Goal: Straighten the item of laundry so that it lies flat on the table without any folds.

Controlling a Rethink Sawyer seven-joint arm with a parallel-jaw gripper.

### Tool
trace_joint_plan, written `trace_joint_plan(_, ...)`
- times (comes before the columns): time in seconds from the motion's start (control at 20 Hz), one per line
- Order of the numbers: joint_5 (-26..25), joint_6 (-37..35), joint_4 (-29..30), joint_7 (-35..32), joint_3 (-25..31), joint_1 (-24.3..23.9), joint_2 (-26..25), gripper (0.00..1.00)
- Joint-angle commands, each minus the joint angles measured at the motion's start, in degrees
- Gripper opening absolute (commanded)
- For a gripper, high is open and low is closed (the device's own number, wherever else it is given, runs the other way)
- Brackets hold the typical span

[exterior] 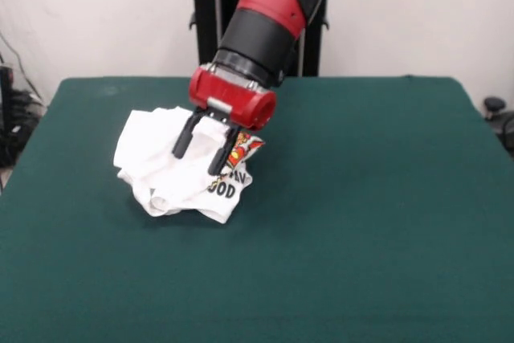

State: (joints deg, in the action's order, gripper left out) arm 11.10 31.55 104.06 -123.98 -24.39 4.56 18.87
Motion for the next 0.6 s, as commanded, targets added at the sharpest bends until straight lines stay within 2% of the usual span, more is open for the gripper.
trace_joint_plan(0.05,0.51,7.69,-4.51,-7.64,4.52,-1.18,-9.58,1.00)
trace_joint_plan(0.4,1.74,13.52,-5.69,-7.78,4.68,-1.58,-14.29,1.00)
trace_joint_plan(0.6,2.96,14.73,-4.51,-7.82,4.54,-1.20,-15.16,1.00)
